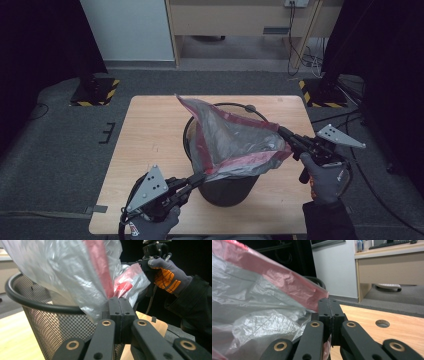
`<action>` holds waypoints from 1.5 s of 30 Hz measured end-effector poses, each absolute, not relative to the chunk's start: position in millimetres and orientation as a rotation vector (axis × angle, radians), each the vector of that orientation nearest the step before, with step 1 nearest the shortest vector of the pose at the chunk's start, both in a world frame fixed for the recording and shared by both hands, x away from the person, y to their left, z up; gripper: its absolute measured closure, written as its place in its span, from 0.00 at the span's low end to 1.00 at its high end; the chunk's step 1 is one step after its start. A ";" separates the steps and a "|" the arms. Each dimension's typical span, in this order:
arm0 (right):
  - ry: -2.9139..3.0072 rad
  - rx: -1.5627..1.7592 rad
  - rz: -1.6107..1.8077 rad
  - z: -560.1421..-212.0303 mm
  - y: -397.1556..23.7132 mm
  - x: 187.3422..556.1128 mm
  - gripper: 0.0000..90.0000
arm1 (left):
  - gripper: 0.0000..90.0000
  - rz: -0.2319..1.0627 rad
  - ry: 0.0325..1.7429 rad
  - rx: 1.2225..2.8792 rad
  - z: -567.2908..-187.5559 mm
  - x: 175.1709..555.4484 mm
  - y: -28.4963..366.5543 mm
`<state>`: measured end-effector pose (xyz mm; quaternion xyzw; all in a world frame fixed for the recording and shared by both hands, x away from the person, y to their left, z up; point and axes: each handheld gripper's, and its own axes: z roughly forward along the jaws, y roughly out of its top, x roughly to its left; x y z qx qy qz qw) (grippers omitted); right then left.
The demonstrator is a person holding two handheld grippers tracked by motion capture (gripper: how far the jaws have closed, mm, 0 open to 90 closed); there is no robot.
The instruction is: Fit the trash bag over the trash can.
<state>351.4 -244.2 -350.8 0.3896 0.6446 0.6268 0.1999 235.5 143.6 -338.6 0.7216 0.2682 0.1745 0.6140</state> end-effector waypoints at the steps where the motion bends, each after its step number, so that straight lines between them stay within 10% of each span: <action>1: 1.804 1.086 1.750 -352.7 -243.6 352.9 1.00 | 1.00 0.402 0.618 1.662 -339.7 236.1 143.8; 13: 1.821 1.101 1.720 -367.9 -238.4 358.8 1.00 | 1.00 0.413 0.609 1.650 -344.3 238.5 141.7; 22: 1.815 1.057 1.737 -362.7 -241.1 356.7 0.99 | 0.59 0.515 0.674 1.523 -321.3 239.2 157.9; 35: 1.826 1.031 1.733 -361.1 -240.5 356.7 0.99 | 0.33 0.550 0.746 1.400 -284.6 274.8 167.9; 45: 1.831 1.004 1.748 -358.7 -241.8 355.1 1.00 | 0.37 0.472 0.822 1.395 -273.7 318.3 158.4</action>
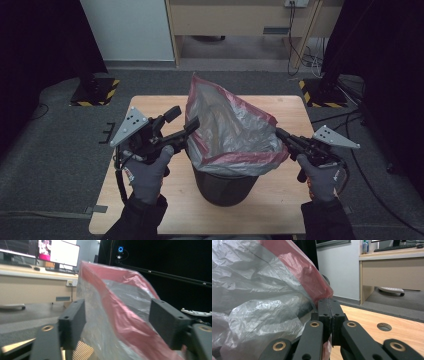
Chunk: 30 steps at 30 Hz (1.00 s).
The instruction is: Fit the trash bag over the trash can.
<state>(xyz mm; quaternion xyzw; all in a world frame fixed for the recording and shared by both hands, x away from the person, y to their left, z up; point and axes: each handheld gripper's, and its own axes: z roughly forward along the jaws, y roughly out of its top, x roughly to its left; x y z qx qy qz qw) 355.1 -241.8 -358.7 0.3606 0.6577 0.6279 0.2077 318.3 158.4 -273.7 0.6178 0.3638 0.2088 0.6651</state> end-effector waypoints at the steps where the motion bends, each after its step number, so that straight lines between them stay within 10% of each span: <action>1: 1.831 0.999 1.748 -358.6 -242.1 354.8 1.00 | 0.47 0.458 0.825 1.412 -275.6 320.6 158.5; 6: 1.834 0.994 1.745 -359.9 -245.2 354.4 1.00 | 0.87 0.446 0.849 1.439 -291.1 325.1 169.9; 11: 1.839 1.014 1.737 -364.2 -248.8 353.7 1.00 | 0.97 0.456 0.865 1.449 -312.6 313.9 185.5; 25: 1.855 1.049 1.725 -375.1 -250.1 356.5 1.00 | 0.98 0.359 0.916 1.485 -367.2 308.0 196.6; 30: 1.811 1.007 1.750 -367.7 -251.5 356.5 0.91 | 0.61 0.417 0.883 1.444 -357.2 312.6 199.1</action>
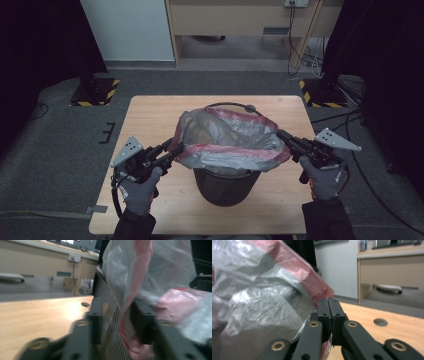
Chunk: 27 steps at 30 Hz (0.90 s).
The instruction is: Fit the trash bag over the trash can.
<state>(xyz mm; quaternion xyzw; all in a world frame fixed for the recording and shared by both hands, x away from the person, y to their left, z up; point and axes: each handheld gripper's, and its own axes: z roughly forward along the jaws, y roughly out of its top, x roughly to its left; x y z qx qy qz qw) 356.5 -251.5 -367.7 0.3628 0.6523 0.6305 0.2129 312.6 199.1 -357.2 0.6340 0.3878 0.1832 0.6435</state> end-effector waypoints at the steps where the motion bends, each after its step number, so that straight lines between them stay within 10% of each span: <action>1: 1.795 1.003 1.756 -366.3 -252.1 356.7 0.84 | 0.57 0.430 0.875 1.433 -354.1 312.7 200.7; 16: 1.735 0.851 1.870 -330.8 -255.1 366.8 0.54 | 0.41 0.472 0.806 1.410 -314.2 341.4 210.5; 22: 1.836 0.801 1.868 -334.1 -246.9 381.1 0.55 | 0.44 0.409 0.784 1.411 -309.0 362.0 212.7; 27: 1.888 0.782 1.892 -341.2 -243.9 386.2 0.81 | 0.66 0.396 0.794 1.440 -314.7 374.8 209.4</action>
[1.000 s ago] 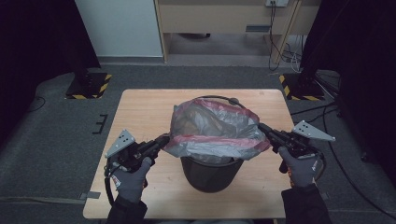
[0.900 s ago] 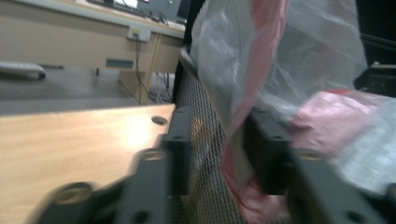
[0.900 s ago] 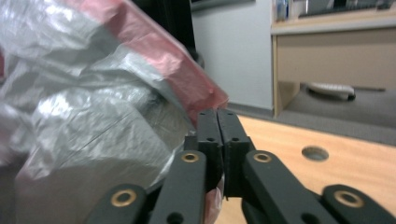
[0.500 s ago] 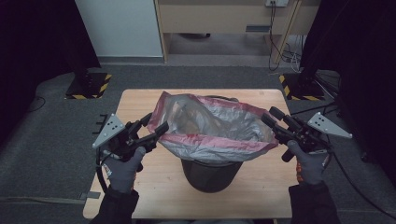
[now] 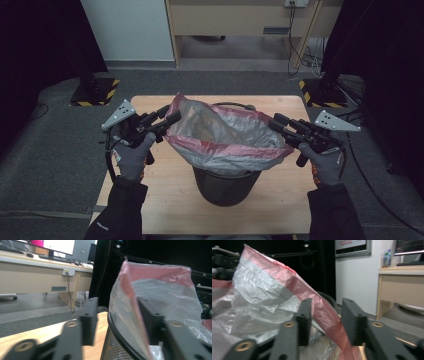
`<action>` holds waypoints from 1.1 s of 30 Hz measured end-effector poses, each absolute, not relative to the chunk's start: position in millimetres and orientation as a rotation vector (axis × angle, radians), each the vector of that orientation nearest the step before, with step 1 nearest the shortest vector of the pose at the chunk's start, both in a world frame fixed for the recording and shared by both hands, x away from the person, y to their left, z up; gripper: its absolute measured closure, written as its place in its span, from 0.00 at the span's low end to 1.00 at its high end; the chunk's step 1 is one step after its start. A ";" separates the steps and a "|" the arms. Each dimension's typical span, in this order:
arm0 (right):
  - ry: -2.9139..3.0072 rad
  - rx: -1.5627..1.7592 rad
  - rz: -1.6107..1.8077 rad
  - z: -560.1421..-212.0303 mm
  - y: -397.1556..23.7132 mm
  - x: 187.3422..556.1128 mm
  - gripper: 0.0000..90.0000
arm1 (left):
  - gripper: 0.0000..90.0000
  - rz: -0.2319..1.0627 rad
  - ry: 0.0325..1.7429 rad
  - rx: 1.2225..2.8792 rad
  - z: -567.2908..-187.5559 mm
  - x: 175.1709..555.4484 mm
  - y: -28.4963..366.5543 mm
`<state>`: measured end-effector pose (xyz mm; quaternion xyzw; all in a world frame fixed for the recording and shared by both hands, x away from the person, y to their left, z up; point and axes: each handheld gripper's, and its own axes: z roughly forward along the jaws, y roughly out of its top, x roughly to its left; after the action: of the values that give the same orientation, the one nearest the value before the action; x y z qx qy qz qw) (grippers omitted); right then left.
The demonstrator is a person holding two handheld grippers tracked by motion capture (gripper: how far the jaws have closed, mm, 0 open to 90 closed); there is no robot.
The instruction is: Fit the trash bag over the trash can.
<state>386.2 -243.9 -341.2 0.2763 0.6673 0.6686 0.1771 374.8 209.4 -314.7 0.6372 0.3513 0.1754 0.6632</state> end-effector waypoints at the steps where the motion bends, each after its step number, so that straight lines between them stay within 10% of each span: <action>1: 1.893 0.778 1.895 -342.0 -243.7 386.6 0.85 | 0.71 0.398 0.795 1.451 -316.2 376.7 208.6; 7: 1.879 0.802 1.900 -343.3 -246.9 390.4 1.00 | 0.99 0.421 0.862 1.486 -327.4 385.3 205.5; 33: 1.993 1.023 1.621 -374.8 -241.4 407.0 1.00 | 1.00 0.224 1.076 1.654 -383.8 396.4 197.2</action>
<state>407.0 -241.4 -374.8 0.3636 0.7081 0.5757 0.1871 396.4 197.2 -383.8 0.6977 0.4538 0.0944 0.5462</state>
